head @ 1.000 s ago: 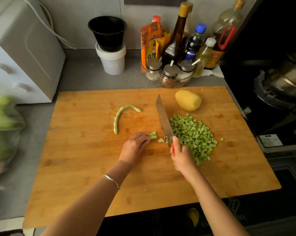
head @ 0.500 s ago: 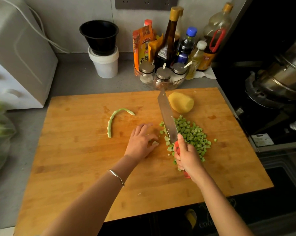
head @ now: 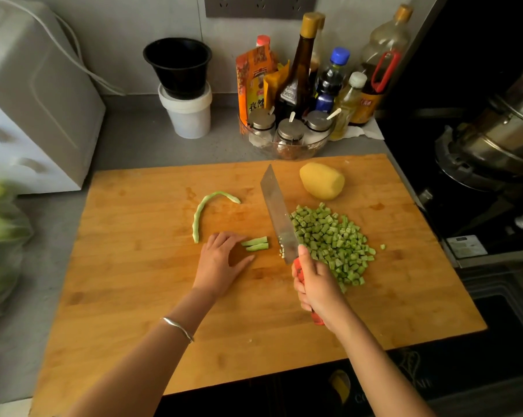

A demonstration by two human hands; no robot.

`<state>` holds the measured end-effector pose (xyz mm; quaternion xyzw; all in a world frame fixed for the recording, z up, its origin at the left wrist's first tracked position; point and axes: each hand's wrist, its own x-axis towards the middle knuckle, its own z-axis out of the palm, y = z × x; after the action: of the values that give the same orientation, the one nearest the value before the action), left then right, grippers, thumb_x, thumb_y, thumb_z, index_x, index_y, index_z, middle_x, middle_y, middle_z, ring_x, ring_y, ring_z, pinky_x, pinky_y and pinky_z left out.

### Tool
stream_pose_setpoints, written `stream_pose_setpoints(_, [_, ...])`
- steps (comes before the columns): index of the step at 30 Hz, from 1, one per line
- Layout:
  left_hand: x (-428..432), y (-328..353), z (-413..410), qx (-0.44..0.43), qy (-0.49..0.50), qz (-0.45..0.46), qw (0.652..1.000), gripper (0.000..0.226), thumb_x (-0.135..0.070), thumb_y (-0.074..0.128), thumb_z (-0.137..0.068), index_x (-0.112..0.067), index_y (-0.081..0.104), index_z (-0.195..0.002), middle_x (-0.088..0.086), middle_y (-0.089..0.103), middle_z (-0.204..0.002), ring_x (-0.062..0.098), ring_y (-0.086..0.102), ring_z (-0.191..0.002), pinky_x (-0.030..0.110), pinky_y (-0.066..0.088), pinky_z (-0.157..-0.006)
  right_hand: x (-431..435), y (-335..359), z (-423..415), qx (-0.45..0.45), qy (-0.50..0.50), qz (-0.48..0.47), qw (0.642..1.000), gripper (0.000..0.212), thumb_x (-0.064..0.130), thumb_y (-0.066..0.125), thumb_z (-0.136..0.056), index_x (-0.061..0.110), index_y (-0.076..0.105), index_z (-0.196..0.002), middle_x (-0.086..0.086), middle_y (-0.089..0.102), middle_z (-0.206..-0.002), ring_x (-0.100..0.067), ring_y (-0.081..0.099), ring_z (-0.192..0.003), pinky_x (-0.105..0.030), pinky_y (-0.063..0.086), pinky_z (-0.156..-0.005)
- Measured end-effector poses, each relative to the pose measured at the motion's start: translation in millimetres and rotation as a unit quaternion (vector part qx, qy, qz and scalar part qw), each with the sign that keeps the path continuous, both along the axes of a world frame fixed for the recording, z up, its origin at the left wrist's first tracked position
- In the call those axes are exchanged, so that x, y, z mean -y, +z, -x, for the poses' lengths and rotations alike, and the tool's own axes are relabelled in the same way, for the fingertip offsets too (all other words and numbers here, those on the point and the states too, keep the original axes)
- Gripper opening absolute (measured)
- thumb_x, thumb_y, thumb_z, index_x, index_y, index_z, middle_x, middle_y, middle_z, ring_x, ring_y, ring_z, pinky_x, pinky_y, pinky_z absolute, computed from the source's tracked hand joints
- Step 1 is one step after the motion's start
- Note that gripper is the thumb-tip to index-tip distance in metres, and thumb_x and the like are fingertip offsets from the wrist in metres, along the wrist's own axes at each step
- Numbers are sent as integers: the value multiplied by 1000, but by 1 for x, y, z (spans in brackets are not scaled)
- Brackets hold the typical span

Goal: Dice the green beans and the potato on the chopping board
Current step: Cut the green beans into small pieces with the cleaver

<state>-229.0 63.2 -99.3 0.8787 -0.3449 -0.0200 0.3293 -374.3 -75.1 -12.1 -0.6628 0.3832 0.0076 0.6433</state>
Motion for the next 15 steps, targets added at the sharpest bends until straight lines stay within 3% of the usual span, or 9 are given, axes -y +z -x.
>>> stream_pose_setpoints(5, [3, 0, -2, -13, 3, 33, 999, 28, -26, 73, -81, -20, 70, -108, -3, 65, -100, 18, 53, -93, 37, 48, -84, -17, -8, -2, -18, 16, 15, 1000, 54, 55, 32, -99, 11, 46, -71, 3, 34, -47, -12, 28, -36, -23, 20, -40])
stream_pose_setpoints(15, [15, 1, -5, -27, 1, -4, 1000, 30, -35, 70, -82, -27, 69, -110, -6, 64, -103, 15, 49, -97, 32, 42, -87, -24, -18, -5, -44, 14, 52, 998, 56, 56, 30, -99, 14, 45, -66, 4, 37, -45, -14, 32, -37, -26, 25, -43])
